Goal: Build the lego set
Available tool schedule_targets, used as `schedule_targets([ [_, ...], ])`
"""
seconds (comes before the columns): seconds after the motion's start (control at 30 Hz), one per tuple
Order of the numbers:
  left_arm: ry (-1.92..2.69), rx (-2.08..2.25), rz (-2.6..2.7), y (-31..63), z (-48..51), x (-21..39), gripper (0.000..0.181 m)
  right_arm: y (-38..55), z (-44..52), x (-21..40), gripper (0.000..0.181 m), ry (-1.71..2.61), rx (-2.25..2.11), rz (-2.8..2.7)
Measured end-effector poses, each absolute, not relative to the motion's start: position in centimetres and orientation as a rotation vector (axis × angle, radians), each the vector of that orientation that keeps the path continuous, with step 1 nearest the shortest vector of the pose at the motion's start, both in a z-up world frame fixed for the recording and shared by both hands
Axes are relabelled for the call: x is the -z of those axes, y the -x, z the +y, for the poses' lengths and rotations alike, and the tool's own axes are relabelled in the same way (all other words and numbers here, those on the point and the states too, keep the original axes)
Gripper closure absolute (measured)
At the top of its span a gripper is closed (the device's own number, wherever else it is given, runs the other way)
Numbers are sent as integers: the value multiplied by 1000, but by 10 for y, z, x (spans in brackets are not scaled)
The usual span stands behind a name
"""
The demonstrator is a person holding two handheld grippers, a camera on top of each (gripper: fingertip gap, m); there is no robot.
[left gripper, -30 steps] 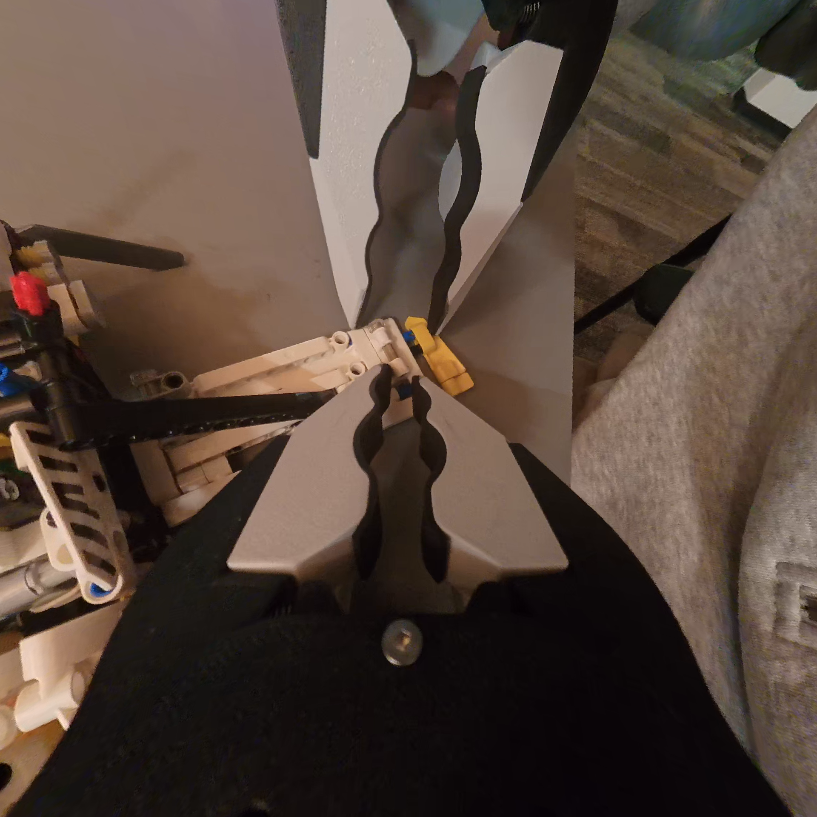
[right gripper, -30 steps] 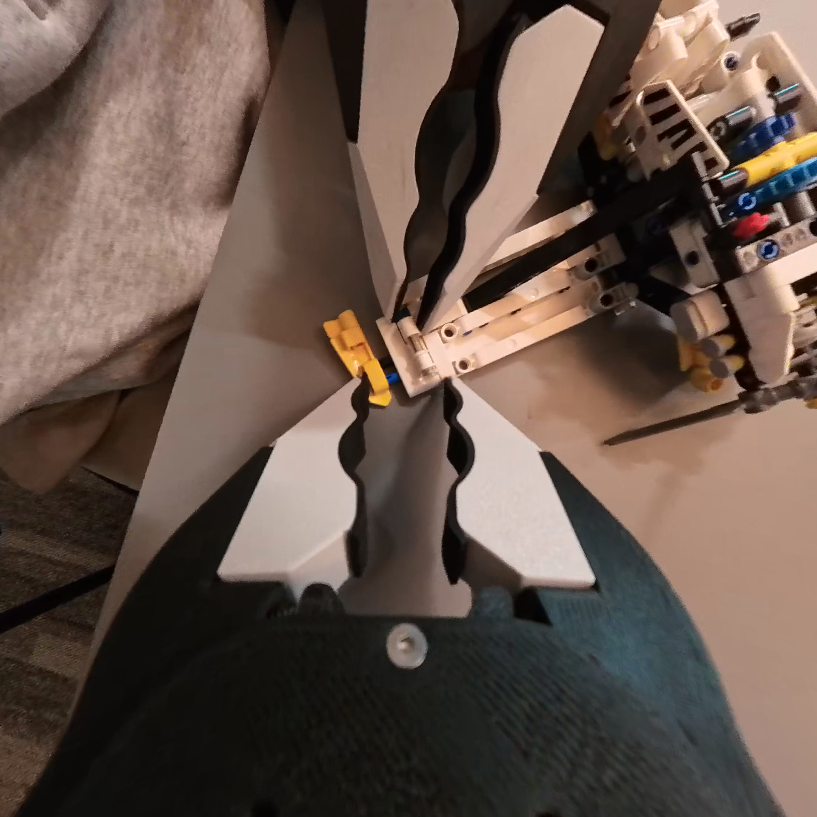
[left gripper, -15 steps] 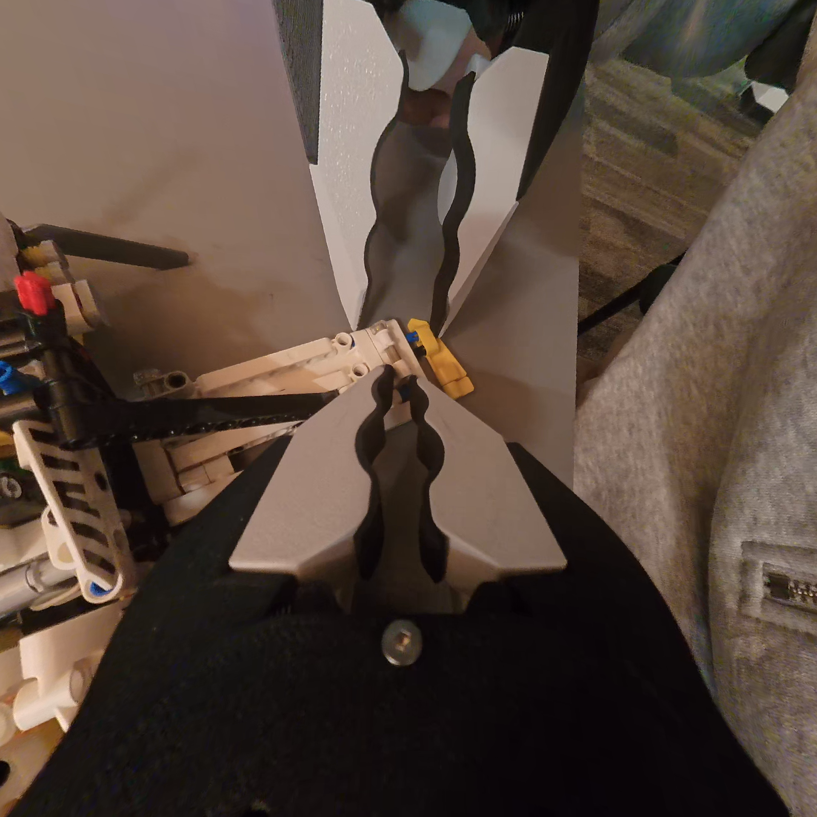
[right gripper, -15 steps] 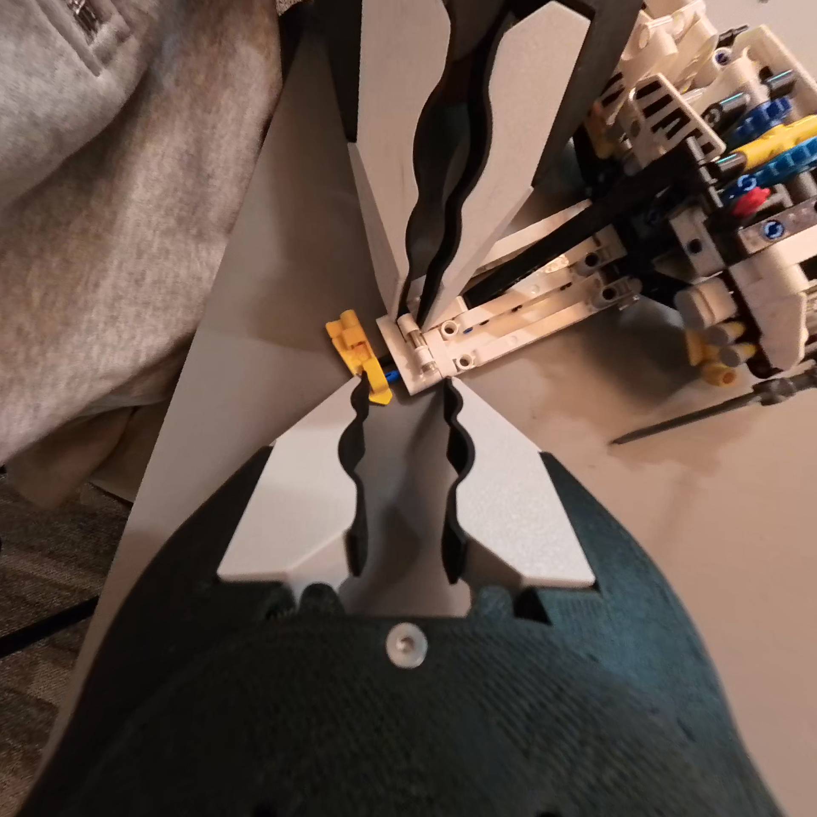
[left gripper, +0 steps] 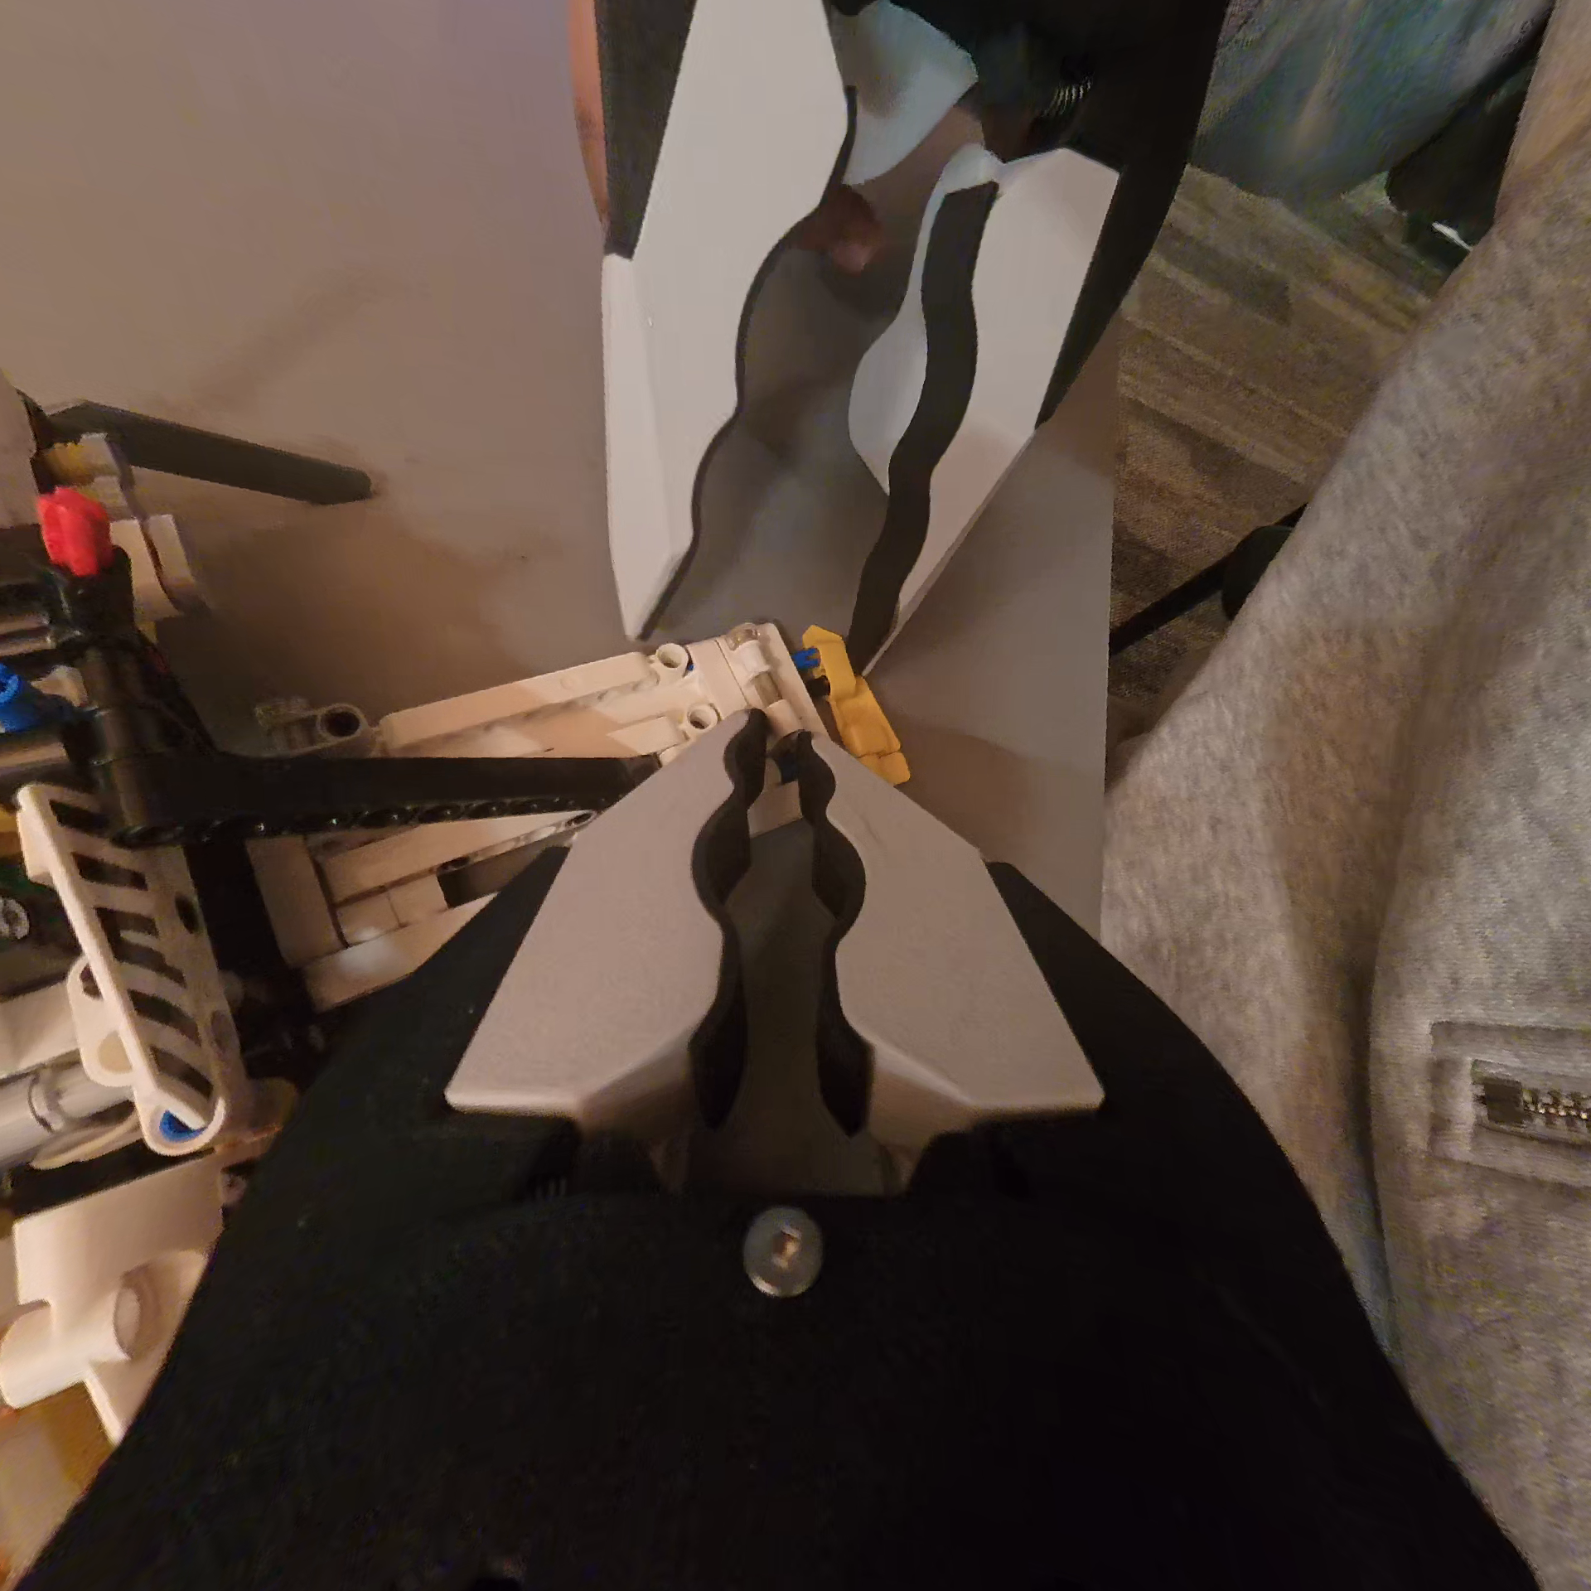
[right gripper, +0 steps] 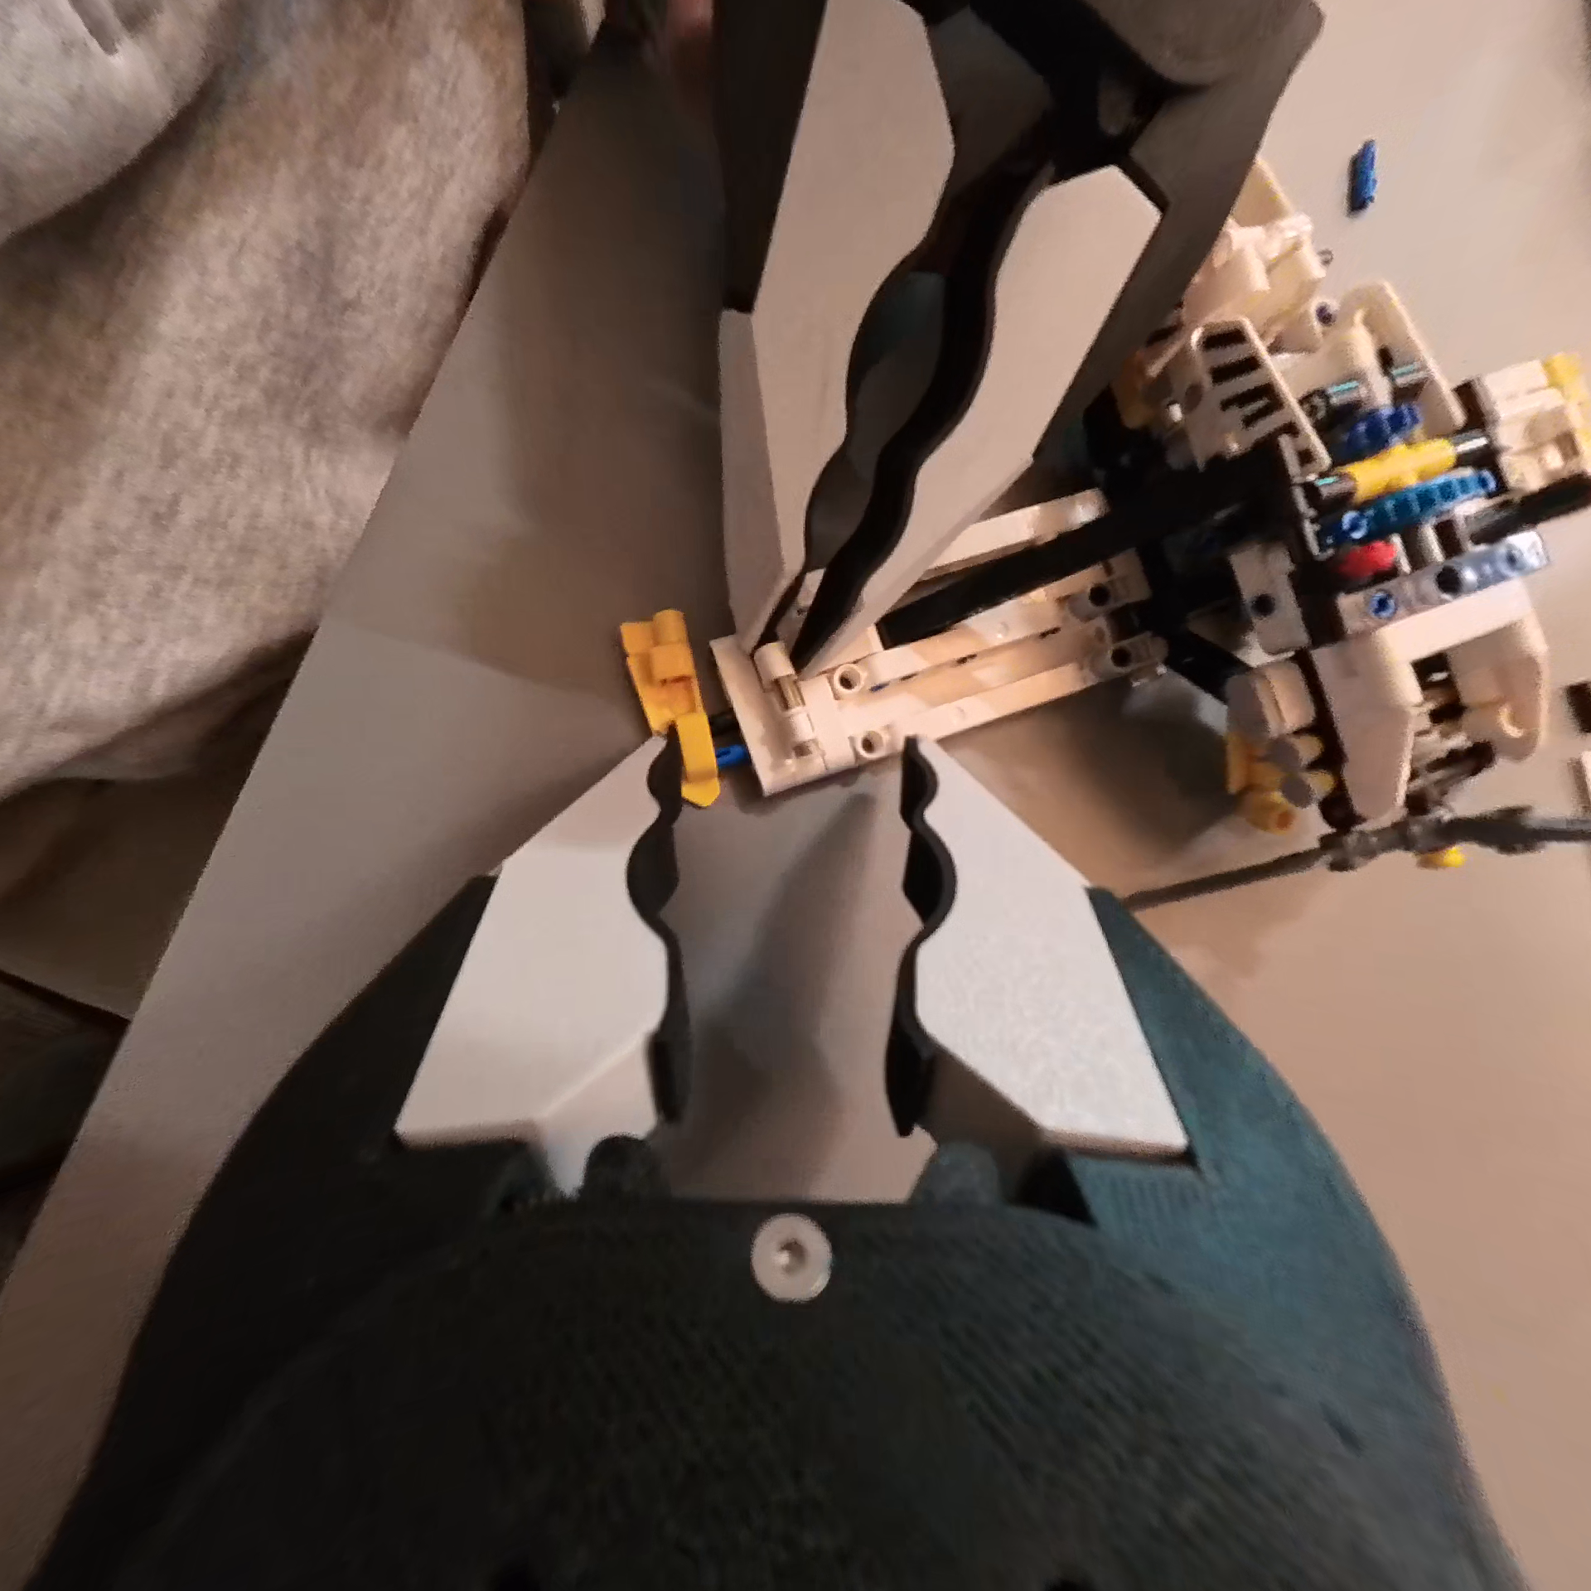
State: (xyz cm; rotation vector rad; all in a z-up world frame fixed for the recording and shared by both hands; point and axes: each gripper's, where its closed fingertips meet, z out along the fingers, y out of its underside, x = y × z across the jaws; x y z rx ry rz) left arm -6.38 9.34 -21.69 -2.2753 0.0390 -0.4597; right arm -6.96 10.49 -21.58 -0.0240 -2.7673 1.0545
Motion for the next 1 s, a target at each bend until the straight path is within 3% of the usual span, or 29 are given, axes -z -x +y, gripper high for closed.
schedule_targets([
  [1.0,2278,461,42,64,93,217,176,69,103,218,137,-124,-1108,-2889],
])
